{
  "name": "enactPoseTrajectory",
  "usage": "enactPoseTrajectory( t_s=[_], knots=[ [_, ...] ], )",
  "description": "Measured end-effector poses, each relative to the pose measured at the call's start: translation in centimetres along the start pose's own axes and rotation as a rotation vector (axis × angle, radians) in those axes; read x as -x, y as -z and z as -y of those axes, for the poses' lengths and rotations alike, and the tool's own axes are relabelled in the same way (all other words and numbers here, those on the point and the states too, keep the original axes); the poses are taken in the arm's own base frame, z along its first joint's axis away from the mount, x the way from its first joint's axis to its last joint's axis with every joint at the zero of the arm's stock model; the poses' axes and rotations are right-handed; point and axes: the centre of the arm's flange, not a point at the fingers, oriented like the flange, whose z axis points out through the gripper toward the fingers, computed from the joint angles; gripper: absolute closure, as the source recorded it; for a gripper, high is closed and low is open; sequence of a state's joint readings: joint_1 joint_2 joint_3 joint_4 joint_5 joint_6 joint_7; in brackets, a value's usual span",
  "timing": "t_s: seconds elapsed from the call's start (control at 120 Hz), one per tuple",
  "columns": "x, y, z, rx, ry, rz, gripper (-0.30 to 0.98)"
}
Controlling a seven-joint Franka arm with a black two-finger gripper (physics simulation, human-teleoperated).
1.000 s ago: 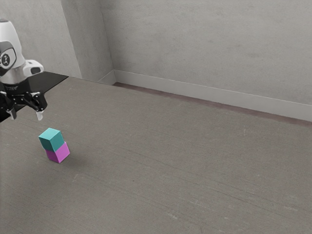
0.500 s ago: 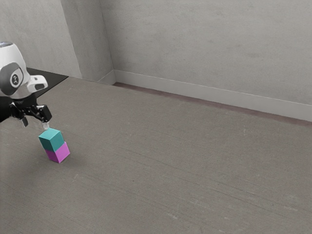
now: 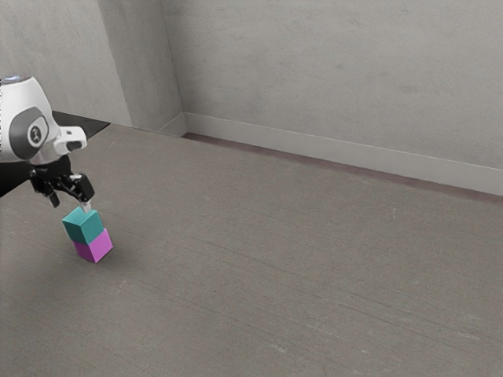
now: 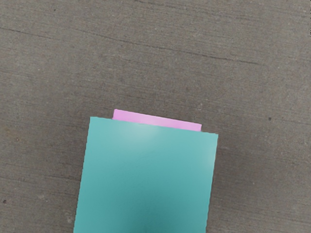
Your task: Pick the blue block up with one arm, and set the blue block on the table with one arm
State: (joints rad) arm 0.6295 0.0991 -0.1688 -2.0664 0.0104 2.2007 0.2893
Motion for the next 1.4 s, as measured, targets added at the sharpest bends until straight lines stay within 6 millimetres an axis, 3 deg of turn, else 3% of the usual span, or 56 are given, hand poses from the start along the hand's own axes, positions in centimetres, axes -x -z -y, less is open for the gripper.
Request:
enactPoseTrajectory(
  t_s=[0.208,0.808,1.075,1.233,1.333,1.4],
  knots=[
    [-1.2,-2.6,0.3,0.016,-0.023,0.028,0.00],
    [-2.5,-7.1,1.5,0.022,-0.060,0.066,0.00],
    [-2.8,-7.1,1.2,0.016,-0.075,0.056,0.29],
    [-3.5,-5.3,0.9,-0.007,-0.085,0.022,0.39],
    [-4.5,-3.6,-1.4,-0.018,-0.122,-0.010,0.41],
    [-6.2,-2.0,-4.6,-0.020,-0.173,-0.047,0.41]
  ],
)
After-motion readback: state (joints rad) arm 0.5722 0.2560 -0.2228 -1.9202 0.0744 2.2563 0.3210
